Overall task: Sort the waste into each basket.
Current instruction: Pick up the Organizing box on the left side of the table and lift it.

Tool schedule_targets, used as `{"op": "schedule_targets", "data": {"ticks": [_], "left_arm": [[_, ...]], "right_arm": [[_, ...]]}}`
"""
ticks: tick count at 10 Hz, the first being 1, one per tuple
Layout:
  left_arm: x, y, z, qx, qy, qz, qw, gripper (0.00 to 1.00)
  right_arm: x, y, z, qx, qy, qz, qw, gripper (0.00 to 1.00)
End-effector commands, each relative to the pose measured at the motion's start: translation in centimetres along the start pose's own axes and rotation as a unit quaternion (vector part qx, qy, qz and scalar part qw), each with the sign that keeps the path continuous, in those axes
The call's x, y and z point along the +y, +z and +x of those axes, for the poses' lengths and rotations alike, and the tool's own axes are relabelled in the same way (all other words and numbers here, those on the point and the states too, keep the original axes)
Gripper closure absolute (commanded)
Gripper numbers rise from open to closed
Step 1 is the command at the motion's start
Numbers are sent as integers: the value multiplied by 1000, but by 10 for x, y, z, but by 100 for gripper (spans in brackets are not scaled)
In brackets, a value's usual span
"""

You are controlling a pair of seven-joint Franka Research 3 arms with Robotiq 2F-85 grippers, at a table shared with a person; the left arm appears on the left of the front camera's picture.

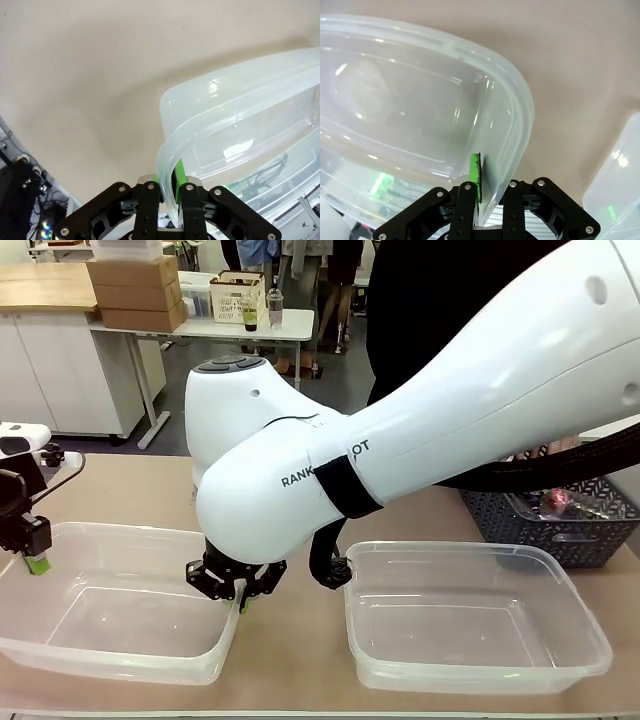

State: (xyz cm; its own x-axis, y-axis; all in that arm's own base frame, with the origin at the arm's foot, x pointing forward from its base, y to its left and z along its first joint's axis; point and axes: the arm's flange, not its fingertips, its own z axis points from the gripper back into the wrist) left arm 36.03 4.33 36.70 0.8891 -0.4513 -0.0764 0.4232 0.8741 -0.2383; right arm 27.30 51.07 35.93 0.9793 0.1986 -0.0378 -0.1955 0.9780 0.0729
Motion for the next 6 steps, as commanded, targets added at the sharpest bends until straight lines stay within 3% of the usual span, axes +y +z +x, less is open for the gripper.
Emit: {"op": "schedule_targets", "data": {"ticks": [1,3,6], "left_arm": [[-60,-64,-90,-31,10,6,999,100],[-74,3,-81,-41,57,-13,997,100],[-108,115,-28,-66,30,-18,997,100]], "right_arm": [[-8,14,-3,5,-13,-6,1000,100],[-27,63,-5,2,-3,-37,999,100],[-55,134,-11,34,45,-74,996,100]]}}
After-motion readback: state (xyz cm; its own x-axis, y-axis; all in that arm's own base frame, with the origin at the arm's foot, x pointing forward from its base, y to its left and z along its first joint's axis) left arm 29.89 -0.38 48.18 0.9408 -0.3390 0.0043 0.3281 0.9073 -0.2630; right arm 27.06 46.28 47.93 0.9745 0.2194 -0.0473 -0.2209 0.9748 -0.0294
